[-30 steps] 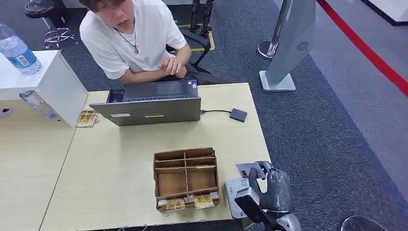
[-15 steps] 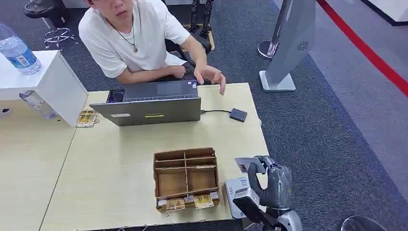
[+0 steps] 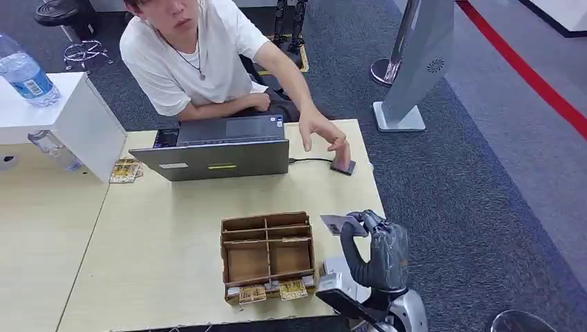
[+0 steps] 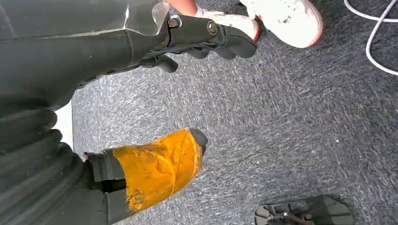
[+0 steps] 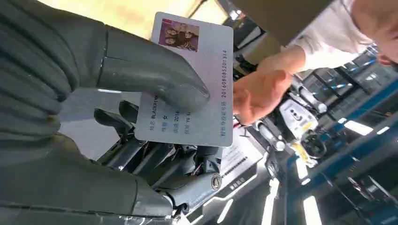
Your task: Pass the card to the sensor for recognition and then transmit it.
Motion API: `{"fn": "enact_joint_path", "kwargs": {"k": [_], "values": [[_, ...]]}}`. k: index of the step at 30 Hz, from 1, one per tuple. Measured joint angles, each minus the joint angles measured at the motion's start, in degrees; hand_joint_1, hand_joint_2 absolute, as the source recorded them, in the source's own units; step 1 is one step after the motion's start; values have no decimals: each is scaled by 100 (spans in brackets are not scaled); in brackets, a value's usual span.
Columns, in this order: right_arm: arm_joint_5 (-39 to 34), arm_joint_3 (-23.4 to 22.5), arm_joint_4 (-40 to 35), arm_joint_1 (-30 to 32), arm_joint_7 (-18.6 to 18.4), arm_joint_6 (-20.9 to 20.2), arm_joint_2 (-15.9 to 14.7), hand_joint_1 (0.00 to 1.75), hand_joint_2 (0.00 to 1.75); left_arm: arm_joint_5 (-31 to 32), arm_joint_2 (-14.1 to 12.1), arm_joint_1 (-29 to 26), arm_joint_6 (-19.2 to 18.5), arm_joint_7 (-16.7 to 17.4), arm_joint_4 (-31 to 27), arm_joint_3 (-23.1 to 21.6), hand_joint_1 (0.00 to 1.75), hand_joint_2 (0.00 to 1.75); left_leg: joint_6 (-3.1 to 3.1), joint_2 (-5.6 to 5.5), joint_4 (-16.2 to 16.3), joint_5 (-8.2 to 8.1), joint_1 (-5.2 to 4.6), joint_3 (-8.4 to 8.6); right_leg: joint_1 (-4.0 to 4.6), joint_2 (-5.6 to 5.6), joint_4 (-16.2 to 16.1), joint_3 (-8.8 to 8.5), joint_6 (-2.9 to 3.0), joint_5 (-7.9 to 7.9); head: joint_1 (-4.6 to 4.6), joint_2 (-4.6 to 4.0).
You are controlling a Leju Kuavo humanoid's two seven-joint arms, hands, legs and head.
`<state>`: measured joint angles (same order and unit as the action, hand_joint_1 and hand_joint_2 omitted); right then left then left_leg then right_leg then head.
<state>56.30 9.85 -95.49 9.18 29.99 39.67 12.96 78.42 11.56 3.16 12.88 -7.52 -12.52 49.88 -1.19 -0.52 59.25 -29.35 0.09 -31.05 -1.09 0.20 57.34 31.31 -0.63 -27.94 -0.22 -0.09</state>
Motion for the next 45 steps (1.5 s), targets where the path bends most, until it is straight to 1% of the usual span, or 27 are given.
{"fn": "enact_joint_path", "kwargs": {"k": [7, 13, 16, 24, 27, 29, 34, 42, 45], "values": [[103, 127, -66, -137, 0, 0, 0, 175, 175, 20, 2, 0, -59, -24, 0, 0, 0, 175, 0, 0, 0, 0, 0, -1, 0, 0, 0, 0, 0, 0, 0, 0], [247, 243, -74, -349, -177, 0, -2, 175, 175, 61, 39, 1, -147, -42, 0, 0, 0, 175, 0, 0, 0, 0, 0, 0, 0, 0, 0, 0, 0, 0, 0, 0], [593, 302, -66, -543, -462, -2, -2, 175, 175, 120, 68, 3, -186, -53, 0, 0, 0, 175, -1, 0, 0, 2, 0, 0, 0, 0, 0, 0, 0, 1, 0, 0], [1979, 306, 166, -1225, -1262, 0, -4, 175, 175, 234, 114, 6, -273, -92, 0, -46, 0, 175, 2, 0, 0, 5, 0, 0, 0, 0, 1, 0, 2, 3, 0, 0], [2514, 313, 255, -1428, -1797, -2, -26, 175, 175, 275, 120, 6, -291, -92, 0, -68, 0, 175, 2, 0, 0, 5, 0, 0, 0, 0, 1, 1, 2, 3, 0, 0], [2719, 343, 312, -1554, -2122, 0, -79, 175, 175, 308, 120, 6, -311, -96, 0, -103, 0, 175, 2, -1, 0, 5, 0, 0, 0, 0, 1, 1, 2, 3, 0, 0], [2999, 433, 400, -1771, -2479, 0, -181, 175, 175, 339, 122, 6, -319, -103, 0, -136, 0, 175, 2, -2, 1, 5, 0, -1, 0, 0, 1, 1, 2, 3, 0, 0], [3145, 601, 520, -1921, -2756, 0, -306, 175, 175, 348, 122, 6, -319, -103, 0, -140, 0, 175, 2, -2, 0, 4, 0, -3, 0, 0, 1, 4, 2, 2, -2, 0], [3145, 643, 559, -1955, -2807, 0, -343, 175, 175, 354, 120, 7, -317, -103, 0, -140, 0, 175, 2, -2, 0, 4, 0, -4, 0, 0, 1, 4, 2, 3, 0, 0]]}}
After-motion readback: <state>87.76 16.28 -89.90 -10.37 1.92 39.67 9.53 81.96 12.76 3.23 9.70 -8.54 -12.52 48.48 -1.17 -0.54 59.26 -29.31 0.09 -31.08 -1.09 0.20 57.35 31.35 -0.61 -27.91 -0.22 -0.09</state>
